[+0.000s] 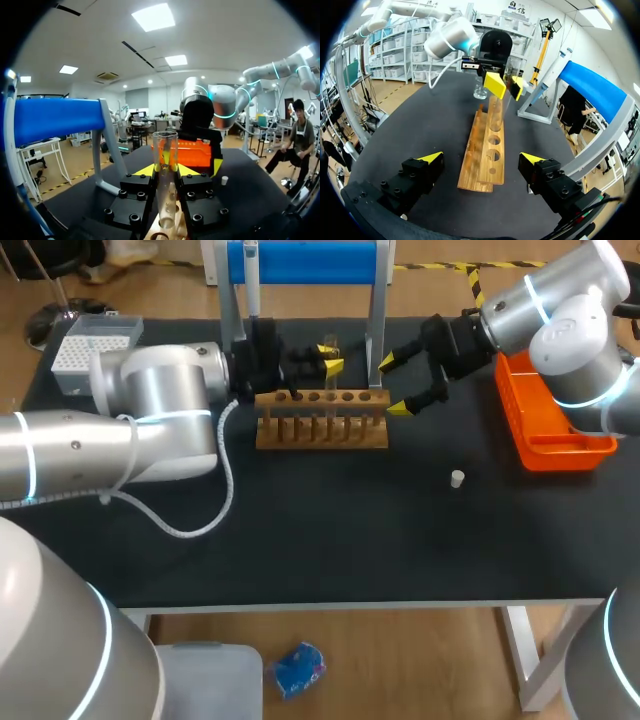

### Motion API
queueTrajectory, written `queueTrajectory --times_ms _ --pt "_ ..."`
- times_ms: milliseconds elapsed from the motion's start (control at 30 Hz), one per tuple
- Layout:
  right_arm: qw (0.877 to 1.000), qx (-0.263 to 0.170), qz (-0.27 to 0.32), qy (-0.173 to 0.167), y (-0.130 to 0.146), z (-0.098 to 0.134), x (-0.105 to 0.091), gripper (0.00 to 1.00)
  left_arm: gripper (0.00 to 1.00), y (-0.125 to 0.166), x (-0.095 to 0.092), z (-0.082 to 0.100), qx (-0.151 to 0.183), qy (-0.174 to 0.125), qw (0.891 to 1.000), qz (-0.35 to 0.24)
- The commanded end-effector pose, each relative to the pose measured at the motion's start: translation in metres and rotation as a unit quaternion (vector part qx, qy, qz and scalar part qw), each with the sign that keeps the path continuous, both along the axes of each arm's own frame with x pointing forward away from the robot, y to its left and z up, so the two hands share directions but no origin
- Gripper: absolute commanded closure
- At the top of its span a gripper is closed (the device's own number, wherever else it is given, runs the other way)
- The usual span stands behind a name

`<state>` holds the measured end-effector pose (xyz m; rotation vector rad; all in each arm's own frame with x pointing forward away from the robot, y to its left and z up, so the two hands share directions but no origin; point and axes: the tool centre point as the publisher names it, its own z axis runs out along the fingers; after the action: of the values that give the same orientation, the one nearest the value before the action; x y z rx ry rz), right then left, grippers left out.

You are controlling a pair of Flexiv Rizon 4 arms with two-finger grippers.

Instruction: Invert the test tube, pick up the pipette, mount the tip to pipette, aspirate from beaker and dispense into the tube, eject the tip, return the pipette, and cap with the stopper.

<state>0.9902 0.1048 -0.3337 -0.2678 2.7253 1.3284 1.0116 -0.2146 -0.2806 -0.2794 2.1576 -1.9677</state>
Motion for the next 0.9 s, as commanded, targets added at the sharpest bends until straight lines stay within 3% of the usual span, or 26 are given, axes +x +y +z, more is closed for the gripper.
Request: queueTrajectory --times_ms 33,267,300,333,600,900 --pt "1.0 0.0 0.001 0.001 0.0 0.0 0.001 0.0 1.0 -0.002 -0.001 -0.004 -0.002 0.0 1.0 0.005" --pt "1.0 0.0 0.001 0.001 0.0 0.0 0.001 0.0 1.0 0.001 -0.002 -0.008 -0.003 0.003 1.0 0.012" --pt "1.0 0.0 0.001 0.001 0.0 0.0 0.001 0.0 0.04 0.002 -0.002 -0.007 -0.004 0.002 1.0 0.015" --pt "1.0 0.0 0.001 0.001 0.0 0.0 0.001 0.0 0.0 0.004 -0.002 -0.005 -0.003 0.001 1.0 0.018" --pt "1.0 0.0 0.001 0.001 0.0 0.0 0.001 0.0 0.0 0.038 -0.01 0.022 0.017 0.004 0.999 0.047" --pt "1.0 0.0 0.001 0.001 0.0 0.0 0.001 0.0 0.0 0.108 -0.034 0.049 0.068 0.015 0.991 0.118"
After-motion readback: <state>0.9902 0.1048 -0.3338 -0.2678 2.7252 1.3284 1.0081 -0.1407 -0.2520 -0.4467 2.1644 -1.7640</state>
